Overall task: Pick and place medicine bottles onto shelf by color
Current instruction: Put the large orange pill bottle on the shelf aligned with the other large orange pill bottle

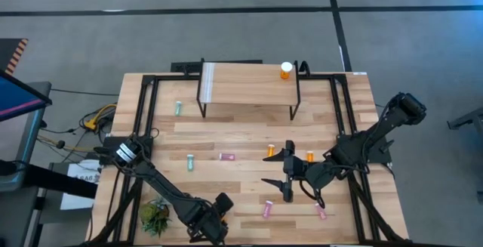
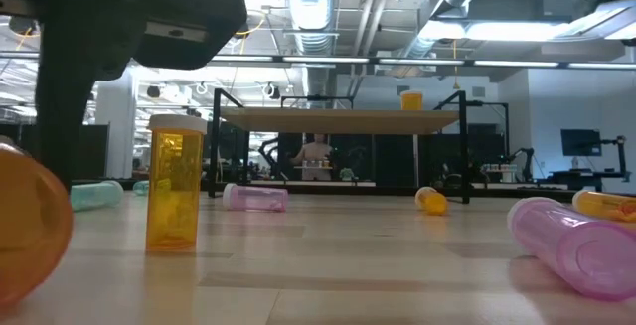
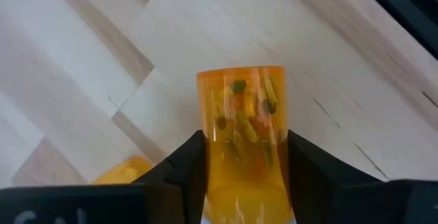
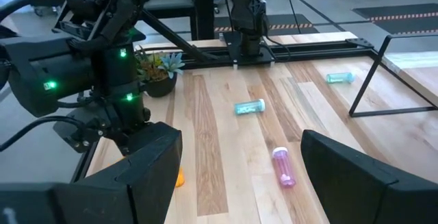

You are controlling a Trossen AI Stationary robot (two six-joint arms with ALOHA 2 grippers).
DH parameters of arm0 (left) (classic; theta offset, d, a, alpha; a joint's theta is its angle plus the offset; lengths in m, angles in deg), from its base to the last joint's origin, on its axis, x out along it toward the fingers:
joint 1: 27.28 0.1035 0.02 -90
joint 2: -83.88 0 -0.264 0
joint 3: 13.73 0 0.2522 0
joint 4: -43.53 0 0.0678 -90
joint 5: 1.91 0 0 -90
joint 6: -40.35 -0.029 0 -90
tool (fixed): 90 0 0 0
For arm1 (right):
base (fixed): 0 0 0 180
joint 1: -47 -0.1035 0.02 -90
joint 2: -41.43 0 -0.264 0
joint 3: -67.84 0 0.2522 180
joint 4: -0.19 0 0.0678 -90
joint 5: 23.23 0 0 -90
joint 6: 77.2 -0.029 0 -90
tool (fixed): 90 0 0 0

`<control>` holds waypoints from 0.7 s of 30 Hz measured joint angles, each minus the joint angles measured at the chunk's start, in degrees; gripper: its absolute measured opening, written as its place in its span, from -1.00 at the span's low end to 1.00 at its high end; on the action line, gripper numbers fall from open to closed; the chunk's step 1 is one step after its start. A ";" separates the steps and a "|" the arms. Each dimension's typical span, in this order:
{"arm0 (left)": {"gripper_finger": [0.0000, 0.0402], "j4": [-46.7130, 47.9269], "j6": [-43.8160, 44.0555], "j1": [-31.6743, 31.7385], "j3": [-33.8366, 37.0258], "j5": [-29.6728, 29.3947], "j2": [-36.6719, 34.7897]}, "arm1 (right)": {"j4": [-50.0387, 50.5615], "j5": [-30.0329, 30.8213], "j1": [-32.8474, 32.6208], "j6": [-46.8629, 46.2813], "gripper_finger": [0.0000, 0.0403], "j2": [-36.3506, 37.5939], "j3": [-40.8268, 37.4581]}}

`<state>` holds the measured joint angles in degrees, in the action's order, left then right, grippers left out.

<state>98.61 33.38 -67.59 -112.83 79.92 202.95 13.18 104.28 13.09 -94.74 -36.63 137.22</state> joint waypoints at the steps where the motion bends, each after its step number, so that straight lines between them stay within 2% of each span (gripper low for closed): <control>1: -0.32 0.28 0.35 0.00 -0.12 -0.28 -0.04 | -0.01 0.00 0.00 0.00 0.59 0.00 0.00; 9: -0.32 -0.17 2.74 -0.20 -0.39 -1.74 -5.77 | -1.65 0.00 -0.24 1.22 0.59 0.00 0.00; 17: -0.22 -2.25 0.64 -1.33 -0.39 -11.84 -17.78 | -2.07 0.04 -0.29 2.14 0.59 0.00 0.00; 21: -0.22 -8.30 -1.53 -1.58 2.67 -16.28 -25.50 | -8.93 1.03 -1.62 8.97 0.59 -0.02 0.00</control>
<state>90.30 31.85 -69.17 -110.16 63.64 177.45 4.26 105.31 11.46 -85.77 -36.65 137.22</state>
